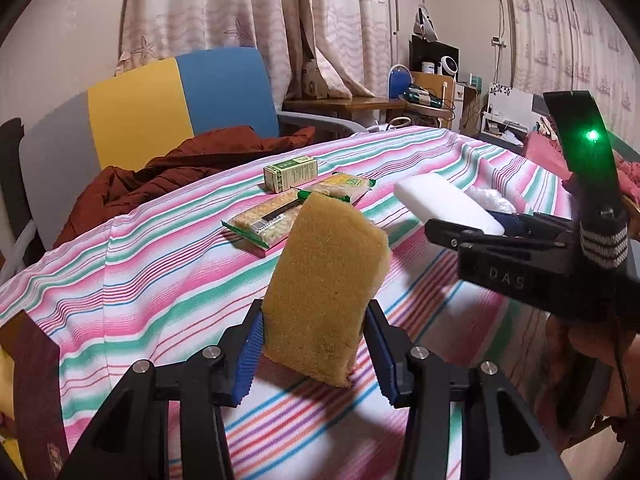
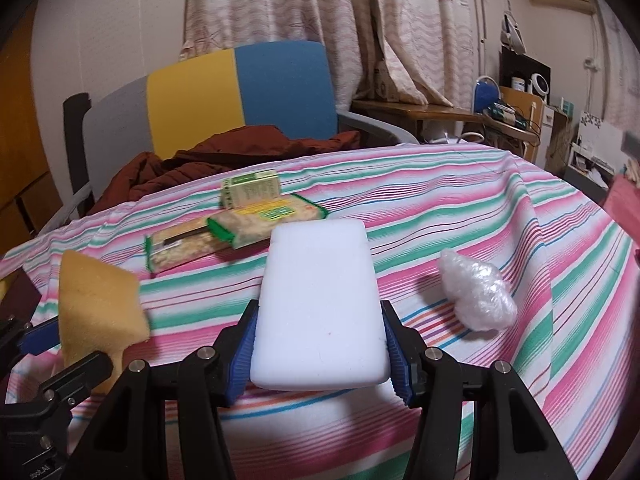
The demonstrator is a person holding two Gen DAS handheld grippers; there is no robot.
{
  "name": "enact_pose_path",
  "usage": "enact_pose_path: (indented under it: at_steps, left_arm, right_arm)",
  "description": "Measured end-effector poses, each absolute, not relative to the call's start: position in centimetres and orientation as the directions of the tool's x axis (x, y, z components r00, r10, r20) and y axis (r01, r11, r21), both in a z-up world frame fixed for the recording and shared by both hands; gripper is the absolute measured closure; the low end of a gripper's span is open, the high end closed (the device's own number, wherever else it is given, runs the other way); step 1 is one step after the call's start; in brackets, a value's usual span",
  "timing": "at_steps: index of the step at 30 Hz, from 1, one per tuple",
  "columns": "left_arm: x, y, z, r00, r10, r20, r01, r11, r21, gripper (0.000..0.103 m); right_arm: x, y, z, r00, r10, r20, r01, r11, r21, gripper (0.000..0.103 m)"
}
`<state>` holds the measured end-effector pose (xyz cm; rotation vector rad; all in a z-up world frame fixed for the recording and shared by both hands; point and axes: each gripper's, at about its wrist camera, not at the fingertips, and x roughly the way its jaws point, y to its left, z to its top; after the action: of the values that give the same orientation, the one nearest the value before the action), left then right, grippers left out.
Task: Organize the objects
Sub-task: 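Lift the sponge and foam block and carry them toward the gold tray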
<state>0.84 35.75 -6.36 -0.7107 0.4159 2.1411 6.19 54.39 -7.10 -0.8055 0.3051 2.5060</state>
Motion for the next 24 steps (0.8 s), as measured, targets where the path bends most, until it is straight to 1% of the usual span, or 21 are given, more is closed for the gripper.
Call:
enact_pose_path:
  at_steps: [6,10,15,18,24]
  left_arm:
    - [2.1,34.7,-6.4,-0.513,0.613,-0.602,-0.790,-0.611,0.051,0.054]
    - [2.6,33.8,-6.2,-0.514,0.617,-0.596,-0.785,-0.619,0.037,0.054]
    - [2.9,31.4,-5.3,-0.523,0.631,-0.573,-0.757,-0.653,-0.028,0.054]
    - [3.2,29.0,-4.2,-0.518,0.649,-0.557,-0.735,-0.671,-0.098,0.054]
    - [4.0,23.9,-2.4,-0.547,0.652,-0.525,-0.694,-0.704,-0.152,0.054]
  right_arm:
    - [6.5,52.3,-6.9,-0.722,0.352,-0.595,-0.472,-0.880,0.052,0.046]
    - [7.5,51.4,-6.9,-0.733,0.309,-0.605,-0.465,-0.878,0.114,0.046]
    - [8.5,50.0,-7.6,-0.738,0.242,-0.629,-0.460,-0.863,0.208,0.046]
    - [8.8,49.1,-7.7,-0.742,0.201,-0.639,-0.450,-0.857,0.253,0.046]
    - [8.0,45.8,-6.7,-0.762,0.133,-0.634,-0.376,-0.888,0.266,0.046]
